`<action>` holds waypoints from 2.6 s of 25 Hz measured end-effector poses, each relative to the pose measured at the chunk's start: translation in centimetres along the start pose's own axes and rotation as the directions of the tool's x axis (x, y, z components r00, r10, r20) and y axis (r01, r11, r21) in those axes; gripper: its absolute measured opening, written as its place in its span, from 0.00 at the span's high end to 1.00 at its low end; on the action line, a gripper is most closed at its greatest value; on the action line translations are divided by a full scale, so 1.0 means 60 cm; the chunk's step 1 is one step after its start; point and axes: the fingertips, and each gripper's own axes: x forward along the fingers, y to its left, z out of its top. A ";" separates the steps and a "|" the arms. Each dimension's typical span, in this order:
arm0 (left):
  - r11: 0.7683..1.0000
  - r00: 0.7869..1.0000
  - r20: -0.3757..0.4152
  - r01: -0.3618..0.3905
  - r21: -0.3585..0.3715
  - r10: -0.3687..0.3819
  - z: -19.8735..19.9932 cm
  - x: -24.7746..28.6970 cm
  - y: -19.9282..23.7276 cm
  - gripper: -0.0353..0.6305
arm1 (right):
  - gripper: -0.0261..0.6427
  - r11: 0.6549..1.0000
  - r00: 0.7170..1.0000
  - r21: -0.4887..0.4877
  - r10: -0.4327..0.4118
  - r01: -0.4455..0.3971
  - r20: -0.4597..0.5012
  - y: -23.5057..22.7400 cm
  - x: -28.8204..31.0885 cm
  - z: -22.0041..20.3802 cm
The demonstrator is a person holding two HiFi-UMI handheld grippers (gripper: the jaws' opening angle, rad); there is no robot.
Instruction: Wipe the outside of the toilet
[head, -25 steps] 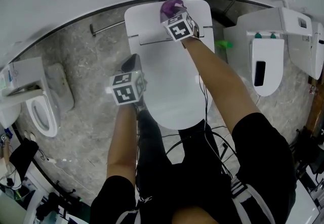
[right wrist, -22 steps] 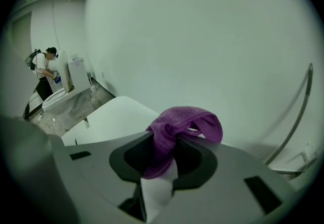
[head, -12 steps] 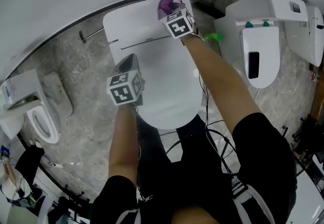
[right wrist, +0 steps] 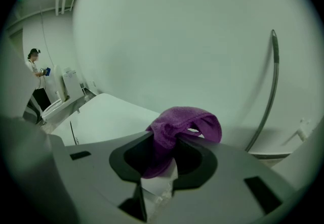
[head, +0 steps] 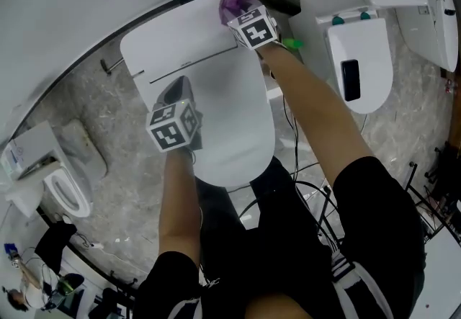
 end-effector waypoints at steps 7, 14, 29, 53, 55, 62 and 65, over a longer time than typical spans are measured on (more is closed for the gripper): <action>1.000 1.000 -0.023 0.015 0.017 -0.015 -0.009 0.035 -0.047 0.93 | 0.81 0.998 0.999 0.070 0.000 -0.003 0.047 -0.055 -0.017 -0.018; 0.998 1.000 -0.011 0.025 0.059 -0.024 0.001 0.062 -0.076 0.93 | 0.81 0.837 0.978 0.513 0.117 -0.191 0.172 -0.123 -0.009 -0.044; 0.986 0.997 -0.038 0.065 0.152 -0.060 -0.014 0.114 -0.155 0.93 | 0.81 0.733 0.941 0.593 0.226 -0.335 0.252 -0.123 0.046 -0.139; 0.967 0.979 -0.167 0.147 0.207 -0.113 -0.097 0.158 -0.222 0.93 | 0.81 0.762 0.982 0.619 0.153 -0.189 0.112 -0.072 0.009 -0.318; 0.963 0.977 -0.176 0.160 0.219 -0.122 -0.107 0.154 -0.229 0.93 | 0.81 0.763 0.984 0.623 0.152 -0.175 0.091 -0.058 -0.002 -0.339; 0.938 0.961 -0.214 0.228 0.262 -0.174 -0.137 0.147 -0.270 0.93 | 0.81 0.746 0.986 0.650 0.168 -0.142 0.023 -0.012 -0.047 -0.419; 0.927 0.955 -0.219 0.256 0.274 -0.199 -0.154 0.144 -0.282 0.93 | 0.81 0.744 0.986 0.656 0.167 -0.127 0.001 0.006 -0.062 -0.454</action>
